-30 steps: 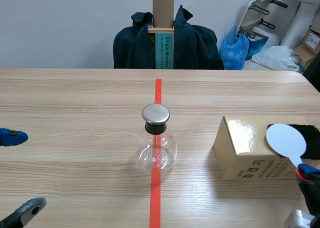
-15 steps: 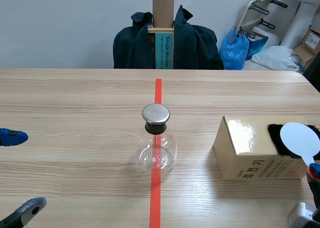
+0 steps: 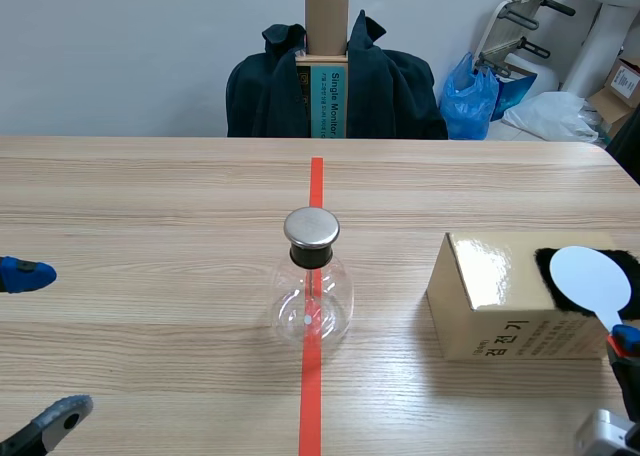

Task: Do the electroscope experiment.
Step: 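Rub the plate on the fur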

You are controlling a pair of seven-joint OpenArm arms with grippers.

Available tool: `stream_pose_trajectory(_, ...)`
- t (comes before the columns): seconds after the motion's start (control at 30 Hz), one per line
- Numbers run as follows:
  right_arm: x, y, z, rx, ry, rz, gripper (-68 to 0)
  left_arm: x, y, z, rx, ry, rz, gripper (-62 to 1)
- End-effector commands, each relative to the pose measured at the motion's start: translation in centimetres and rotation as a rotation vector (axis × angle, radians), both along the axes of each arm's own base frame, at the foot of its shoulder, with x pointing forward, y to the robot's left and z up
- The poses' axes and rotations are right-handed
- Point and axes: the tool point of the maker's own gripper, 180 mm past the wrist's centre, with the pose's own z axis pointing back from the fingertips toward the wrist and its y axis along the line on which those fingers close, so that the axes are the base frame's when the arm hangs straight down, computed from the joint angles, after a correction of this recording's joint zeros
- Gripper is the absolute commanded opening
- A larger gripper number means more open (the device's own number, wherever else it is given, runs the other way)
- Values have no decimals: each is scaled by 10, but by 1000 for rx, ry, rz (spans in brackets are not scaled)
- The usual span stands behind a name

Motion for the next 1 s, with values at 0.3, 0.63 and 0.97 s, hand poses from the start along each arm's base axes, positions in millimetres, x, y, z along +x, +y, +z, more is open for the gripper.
stream_pose_trajectory(0.3,37,-22,104,-5,-323,-63,-667,1,-2,5,-24,-10,1,14)
stream_pose_trajectory(0.63,47,-25,197,26,-577,-101,-667,1,-2,5,-24,-10,1,14)
stream_pose_trajectory(0.97,47,-21,246,92,-698,-124,-667,1,-1,3,-17,-4,2,14)
